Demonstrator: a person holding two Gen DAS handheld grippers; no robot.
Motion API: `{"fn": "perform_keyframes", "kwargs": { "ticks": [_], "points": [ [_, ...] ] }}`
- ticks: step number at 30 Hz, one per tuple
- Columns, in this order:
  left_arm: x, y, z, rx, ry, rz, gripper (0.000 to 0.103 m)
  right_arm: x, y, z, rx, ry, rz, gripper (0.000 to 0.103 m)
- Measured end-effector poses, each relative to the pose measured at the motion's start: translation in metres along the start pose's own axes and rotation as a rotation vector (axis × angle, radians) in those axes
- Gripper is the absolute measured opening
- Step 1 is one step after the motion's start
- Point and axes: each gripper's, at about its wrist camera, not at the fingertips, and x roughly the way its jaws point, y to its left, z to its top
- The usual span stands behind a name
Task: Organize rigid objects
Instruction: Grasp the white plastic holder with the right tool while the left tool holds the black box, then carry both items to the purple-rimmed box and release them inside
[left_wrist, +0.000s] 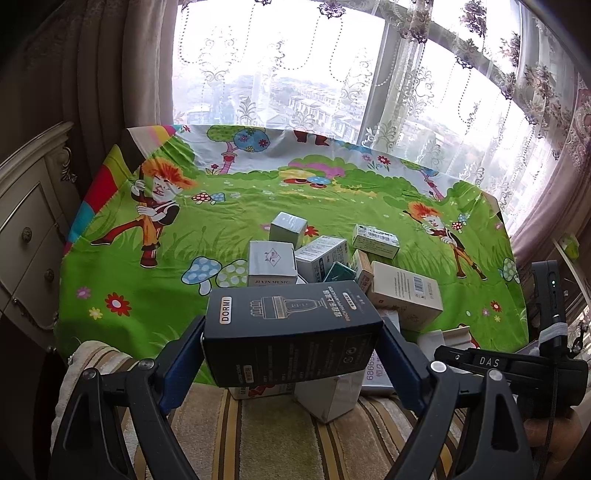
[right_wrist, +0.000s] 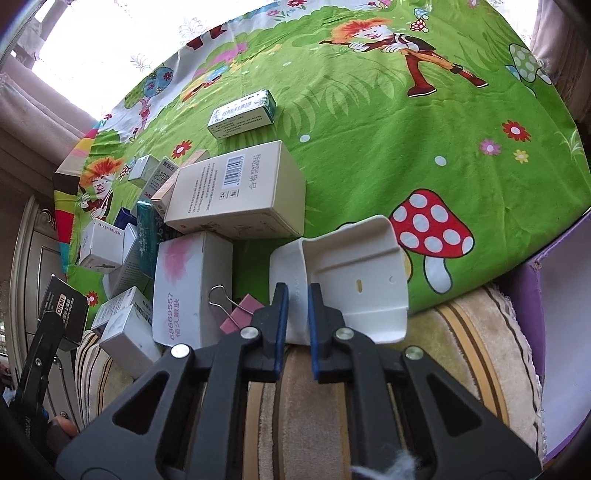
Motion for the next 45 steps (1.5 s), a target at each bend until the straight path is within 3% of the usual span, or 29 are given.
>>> {"fn": "perform_keyframes", "kwargs": {
  "ticks": [3, 6, 8, 10, 16, 18, 19, 20, 21, 24, 32, 39, 45],
  "points": [
    [0.002, -0.001, 0.000, 0.003, 0.004, 0.000, 0.089, 0.003, -0.002, 0.001, 0.007, 0.016, 0.009, 0.015],
    [0.002, -0.001, 0.000, 0.002, 0.007, 0.000, 0.089, 0.007, -0.003, 0.001, 0.012, 0.033, 0.005, 0.023],
    [0.003, -0.001, 0.000, 0.003, 0.011, -0.001, 0.089, 0.011, 0.001, 0.003, 0.000, 0.049, -0.029, 0.052],
    [0.004, -0.001, -0.001, 0.005, 0.014, -0.001, 0.089, 0.012, 0.009, 0.006, -0.027, 0.043, -0.070, 0.065],
    [0.006, 0.001, 0.000, 0.002, 0.020, -0.006, 0.089, 0.028, 0.038, 0.015, -0.173, 0.049, -0.243, 0.065],
    [0.007, 0.002, 0.000, -0.001, 0.023, -0.008, 0.089, 0.032, 0.044, 0.015, -0.204, 0.051, -0.278, 0.061],
    [0.007, 0.001, 0.000, -0.001, 0.024, -0.009, 0.089, 0.034, 0.046, 0.015, -0.214, 0.056, -0.283, 0.052],
    [0.007, 0.001, -0.001, 0.000, 0.024, -0.009, 0.089, 0.036, 0.046, 0.014, -0.221, 0.063, -0.283, 0.042],
    [0.007, 0.000, -0.001, 0.003, 0.022, -0.010, 0.089, 0.038, 0.045, 0.013, -0.223, 0.071, -0.274, 0.039],
    [0.003, -0.002, 0.000, 0.015, 0.011, -0.015, 0.089, 0.033, 0.038, 0.013, -0.194, 0.057, -0.213, 0.039],
    [-0.018, -0.029, 0.001, 0.076, -0.015, -0.125, 0.089, -0.039, 0.005, 0.000, -0.123, -0.137, -0.112, 0.039],
    [-0.022, -0.076, -0.011, 0.138, 0.093, -0.289, 0.089, -0.093, -0.036, -0.025, -0.094, -0.216, -0.060, 0.039],
    [-0.028, -0.133, -0.030, 0.243, 0.184, -0.415, 0.089, -0.131, -0.079, -0.049, -0.067, -0.285, -0.084, 0.039]
  ]
}}
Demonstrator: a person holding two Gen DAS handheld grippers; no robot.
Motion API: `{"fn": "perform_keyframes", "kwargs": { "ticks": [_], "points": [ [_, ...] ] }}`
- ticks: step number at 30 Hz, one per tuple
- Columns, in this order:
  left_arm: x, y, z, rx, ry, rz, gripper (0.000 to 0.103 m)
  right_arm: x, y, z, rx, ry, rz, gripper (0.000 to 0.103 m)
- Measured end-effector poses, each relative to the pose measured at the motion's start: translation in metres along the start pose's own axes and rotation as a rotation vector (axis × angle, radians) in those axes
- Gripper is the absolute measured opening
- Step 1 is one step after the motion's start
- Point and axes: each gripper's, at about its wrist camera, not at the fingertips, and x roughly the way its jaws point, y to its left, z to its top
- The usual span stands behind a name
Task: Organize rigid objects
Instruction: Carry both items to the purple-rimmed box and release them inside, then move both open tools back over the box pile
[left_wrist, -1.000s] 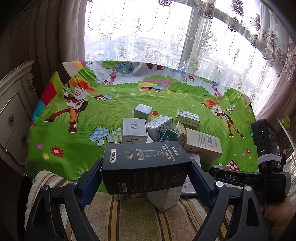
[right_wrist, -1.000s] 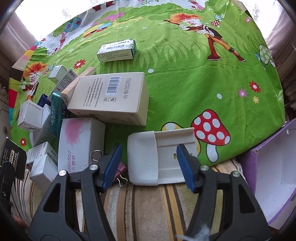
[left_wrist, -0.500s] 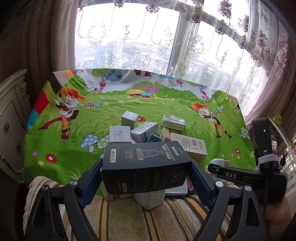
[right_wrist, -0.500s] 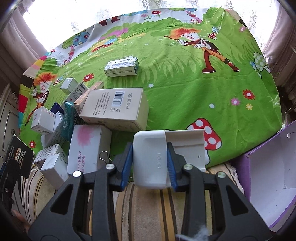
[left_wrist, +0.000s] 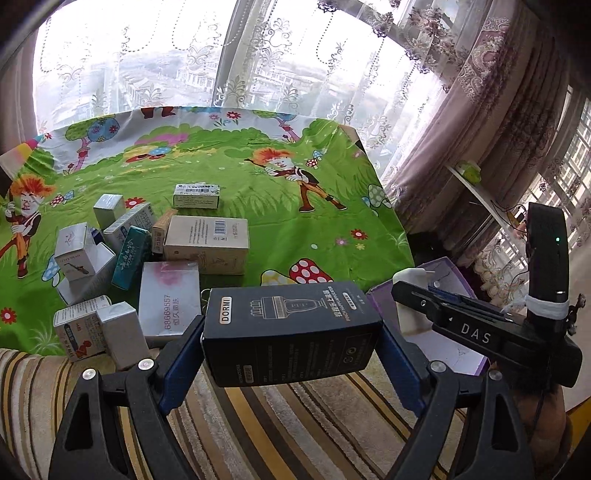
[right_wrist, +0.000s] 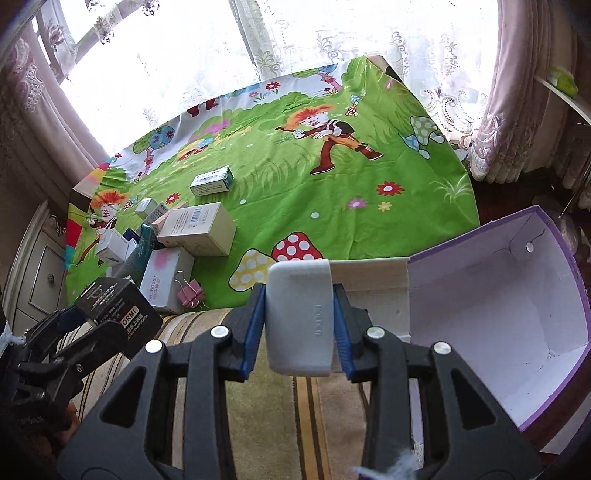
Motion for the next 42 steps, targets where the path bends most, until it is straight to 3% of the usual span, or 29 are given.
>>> {"fn": "perform_keyframes", "kwargs": {
  "ticks": [7, 18, 29, 31, 34, 35, 42],
  "points": [
    [0.025, -0.058, -0.007, 0.103, 0.107, -0.080, 0.089, -0.025, -0.061, -0.015, 0.073, -0.040, -0.055, 0.039],
    [0.058, -0.134, -0.021, 0.294, 0.199, -0.120, 0.089, -0.047, -0.136, -0.035, 0.200, -0.073, -0.140, 0.039],
    [0.068, -0.176, -0.032, 0.440, 0.217, -0.192, 0.091, -0.052, -0.173, -0.045, 0.273, -0.080, -0.184, 0.040],
    [0.067, -0.179, -0.034, 0.456, 0.217, -0.208, 0.092, -0.053, -0.175, -0.046, 0.282, -0.082, -0.188, 0.048],
    [0.065, -0.181, -0.034, 0.457, 0.211, -0.224, 0.094, -0.056, -0.176, -0.045, 0.282, -0.104, -0.207, 0.080],
    [0.064, -0.181, -0.034, 0.457, 0.206, -0.224, 0.094, -0.058, -0.175, -0.044, 0.277, -0.117, -0.218, 0.086],
    [0.048, -0.169, -0.029, 0.418, 0.158, -0.310, 0.094, -0.074, -0.156, -0.037, 0.158, -0.221, -0.349, 0.094]
  ]
}}
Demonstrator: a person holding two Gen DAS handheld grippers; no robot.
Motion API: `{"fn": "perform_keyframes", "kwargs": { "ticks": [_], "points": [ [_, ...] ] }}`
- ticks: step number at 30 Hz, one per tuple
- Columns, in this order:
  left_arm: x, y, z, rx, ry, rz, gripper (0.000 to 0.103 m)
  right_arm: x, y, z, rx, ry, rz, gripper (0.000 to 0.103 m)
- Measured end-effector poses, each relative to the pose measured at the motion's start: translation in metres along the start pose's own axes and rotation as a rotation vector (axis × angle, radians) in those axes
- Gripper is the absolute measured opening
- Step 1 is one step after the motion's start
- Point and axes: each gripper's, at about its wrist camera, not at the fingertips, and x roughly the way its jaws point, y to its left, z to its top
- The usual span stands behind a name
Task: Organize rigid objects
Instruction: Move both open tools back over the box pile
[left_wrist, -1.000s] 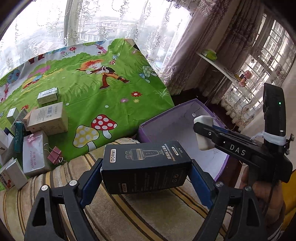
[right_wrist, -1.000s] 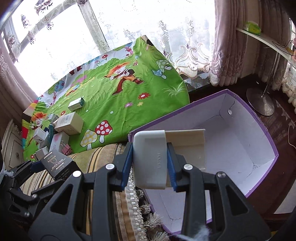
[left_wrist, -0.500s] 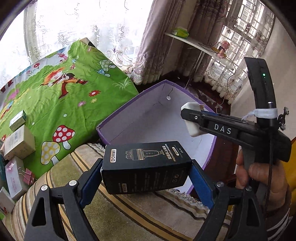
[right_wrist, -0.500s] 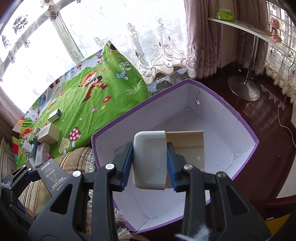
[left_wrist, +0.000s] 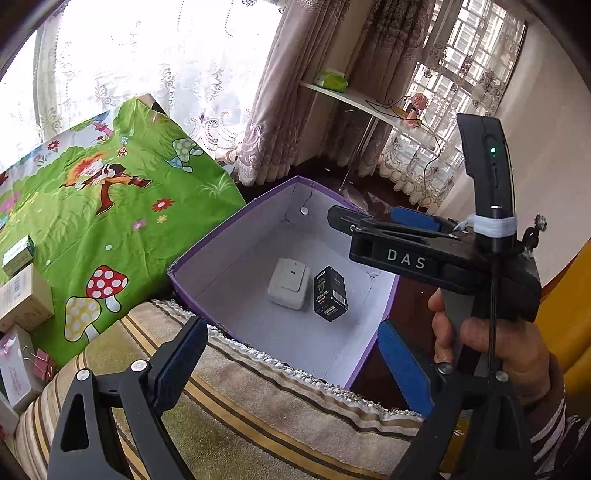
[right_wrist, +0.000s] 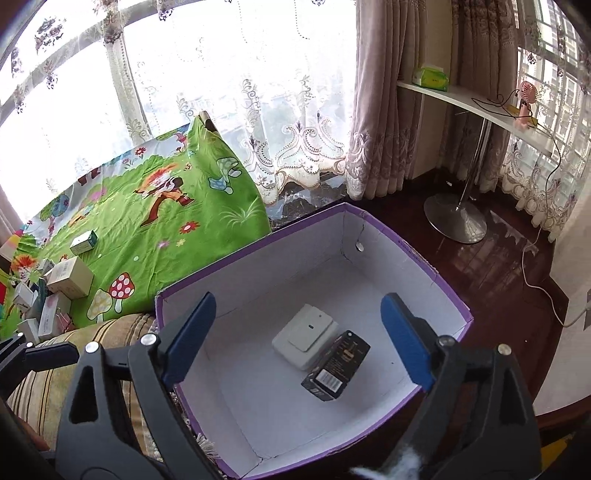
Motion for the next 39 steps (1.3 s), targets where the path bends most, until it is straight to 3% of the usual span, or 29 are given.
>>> {"fn": "perform_keyframes", "kwargs": {
  "ticks": [5, 8, 12, 21, 30, 36, 39],
  "points": [
    [-0.022, 0.018, -0.002, -0.040, -0.028, 0.031, 0.094, -0.016, 0.022, 0.005, -0.101, -0.096, 0.053, 0.097],
    [-0.039, 0.033, -0.005, -0.041, -0.064, 0.087, 0.094, -0.019, 0.038, 0.007, -0.150, -0.076, 0.115, 0.099],
    [-0.067, 0.054, -0.013, -0.052, -0.143, 0.151, 0.094, -0.023, 0.050, 0.010, -0.125, -0.054, 0.167, 0.099],
    [-0.115, 0.123, -0.043, -0.180, -0.197, 0.260, 0.089, -0.038, 0.095, 0.009, -0.194, -0.052, 0.238, 0.099],
    [-0.157, 0.216, -0.076, -0.380, -0.191, 0.497, 0.090, -0.037, 0.152, 0.005, -0.271, 0.002, 0.315, 0.099],
    [-0.170, 0.281, -0.085, -0.527, -0.149, 0.565, 0.089, -0.030, 0.193, 0.002, -0.324, 0.047, 0.349, 0.099],
    [-0.168, 0.305, -0.085, -0.585, -0.119, 0.553, 0.090, -0.027, 0.215, -0.001, -0.352, 0.067, 0.374, 0.099]
  ]
}}
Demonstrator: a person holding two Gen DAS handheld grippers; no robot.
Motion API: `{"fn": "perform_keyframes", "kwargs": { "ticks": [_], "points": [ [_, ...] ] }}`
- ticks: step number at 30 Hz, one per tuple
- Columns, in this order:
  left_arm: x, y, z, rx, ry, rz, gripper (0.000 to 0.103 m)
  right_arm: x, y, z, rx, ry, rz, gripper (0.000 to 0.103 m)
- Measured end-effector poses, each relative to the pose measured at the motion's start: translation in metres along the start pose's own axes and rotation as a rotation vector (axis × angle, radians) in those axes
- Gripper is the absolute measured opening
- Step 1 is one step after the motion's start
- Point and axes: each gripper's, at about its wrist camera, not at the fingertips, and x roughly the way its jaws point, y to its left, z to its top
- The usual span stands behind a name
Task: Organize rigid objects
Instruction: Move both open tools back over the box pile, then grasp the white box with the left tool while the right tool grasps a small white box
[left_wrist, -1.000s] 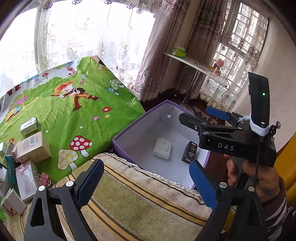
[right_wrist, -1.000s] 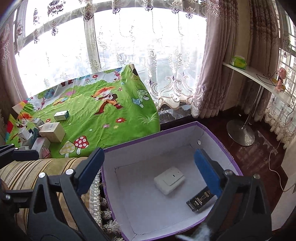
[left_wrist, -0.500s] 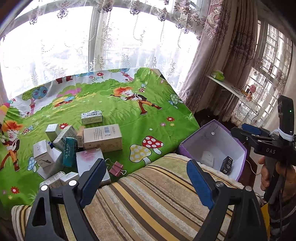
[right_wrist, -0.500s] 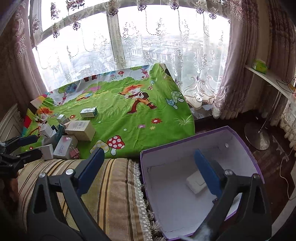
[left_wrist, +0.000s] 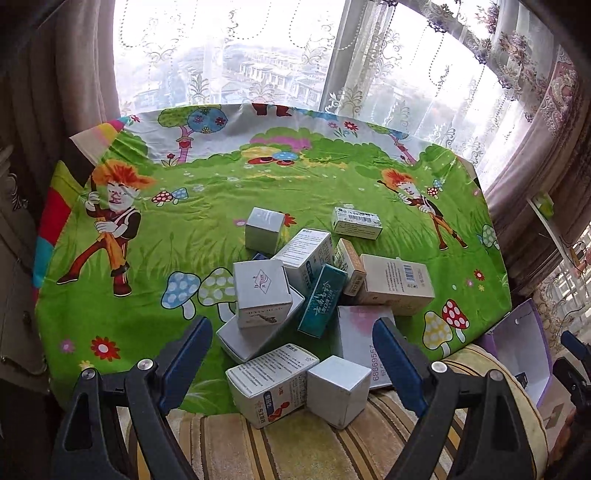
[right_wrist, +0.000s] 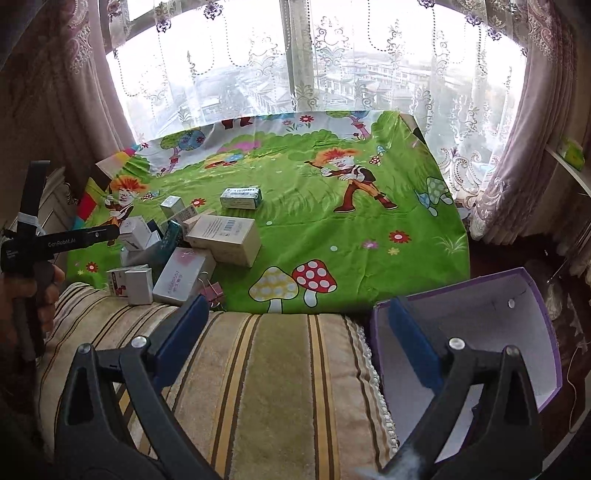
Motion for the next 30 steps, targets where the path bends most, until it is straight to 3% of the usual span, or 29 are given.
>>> {"fn": "perform_keyframes", "kwargs": {
  "ticks": [7, 10, 14, 17, 22, 30],
  "points": [
    [0.037, 0.011, 0.014, -0.007, 0.083, 0.083, 0.089, 0.027, 0.051, 0.007, -0.087, 0.070, 0.109, 0.099],
    [0.047, 0.011, 0.014, -0.003, 0.098, 0.092, 0.084, 0.040, 0.075, 0.009, -0.131, 0.104, 0.149, 0.099],
    [0.057, 0.012, 0.012, 0.014, 0.098, 0.111, 0.060, 0.060, 0.106, 0.007, -0.201, 0.166, 0.193, 0.099],
    [0.062, 0.014, 0.010, 0.009, 0.105, 0.084, 0.042, 0.069, 0.128, 0.007, -0.258, 0.195, 0.220, 0.099],
    [0.050, 0.015, 0.008, 0.000, 0.041, 0.074, 0.042, 0.087, 0.157, 0.007, -0.326, 0.230, 0.218, 0.099],
    [0.015, 0.023, -0.007, -0.067, -0.076, -0.006, 0.042, 0.118, 0.189, 0.009, -0.372, 0.303, 0.244, 0.099]
  ]
}}
